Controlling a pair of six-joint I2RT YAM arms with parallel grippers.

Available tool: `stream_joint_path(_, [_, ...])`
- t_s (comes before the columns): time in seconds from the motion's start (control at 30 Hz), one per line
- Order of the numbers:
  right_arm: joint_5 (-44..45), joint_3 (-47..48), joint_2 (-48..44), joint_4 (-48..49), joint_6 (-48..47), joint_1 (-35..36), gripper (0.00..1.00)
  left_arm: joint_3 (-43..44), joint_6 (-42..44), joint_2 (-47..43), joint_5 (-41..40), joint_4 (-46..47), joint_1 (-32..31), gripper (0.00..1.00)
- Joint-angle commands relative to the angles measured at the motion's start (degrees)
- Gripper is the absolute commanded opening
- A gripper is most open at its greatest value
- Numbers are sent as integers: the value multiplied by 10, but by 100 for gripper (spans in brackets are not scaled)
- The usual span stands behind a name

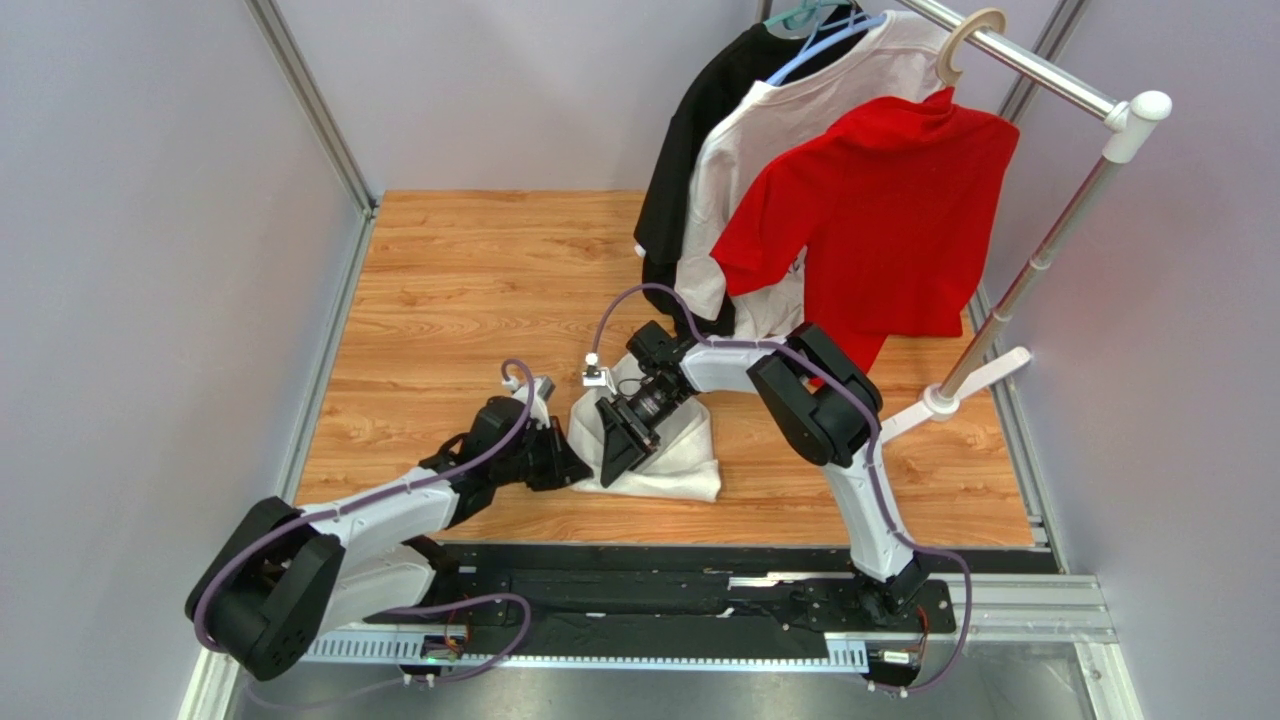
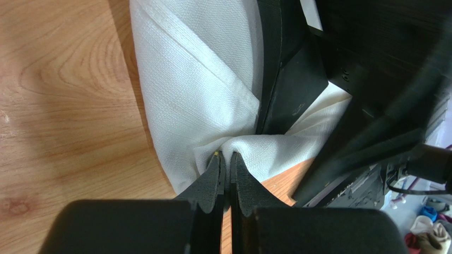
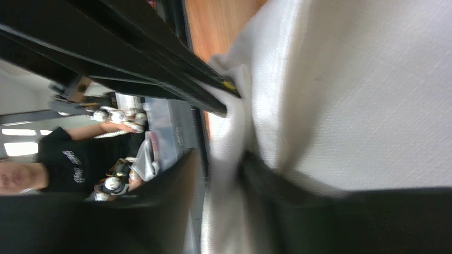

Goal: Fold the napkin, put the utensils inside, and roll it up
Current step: Roll the napkin with the utensil

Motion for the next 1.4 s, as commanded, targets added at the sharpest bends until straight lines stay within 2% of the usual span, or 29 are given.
stream_joint_path(0.0, [103, -8, -42, 14, -18, 1, 64, 6, -12, 25, -50, -100, -2, 0])
stream_joint_path(0.07, [118, -13, -60, 15, -13, -4, 70, 7, -18, 23, -54, -109, -2, 0])
stream_joint_path(0.1, [128, -17, -71, 15, -10, -8, 77, 7, -20, 22, -56, -110, -1, 0])
stream_joint_path(0.17, [146, -34, -115, 24, -5, -20, 81, 5, -20, 19, -56, -110, -2, 0])
stream_joint_path(0.33, [280, -121, -253, 65, 8, -32, 83, 5, -23, 18, -56, -112, -1, 0])
stream_joint_path(0.4, [336, -199, -331, 110, 14, -33, 83, 8, -25, 23, -60, -117, -2, 0])
stream_joint_path(0.47, [367, -278, -406, 157, 24, -32, 83, 14, -26, 26, -64, -125, -2, 0])
stream_joint_path(0.57, [409, -332, -477, 182, 23, -27, 83, 19, -29, 29, -68, -132, -2, 0])
stream_joint_path(0.73, [432, -369, -512, 175, 13, -18, 80, 27, -25, 34, -66, -141, -1, 0])
stream_joint_path(1.07, [454, -369, -482, 151, 1, 22, 74, 29, -24, 34, -68, -146, -2, 0])
stream_joint_path(1.37, [505, -379, -473, 126, 62, 36, 69, 33, -28, 43, -74, -152, -2, 0])
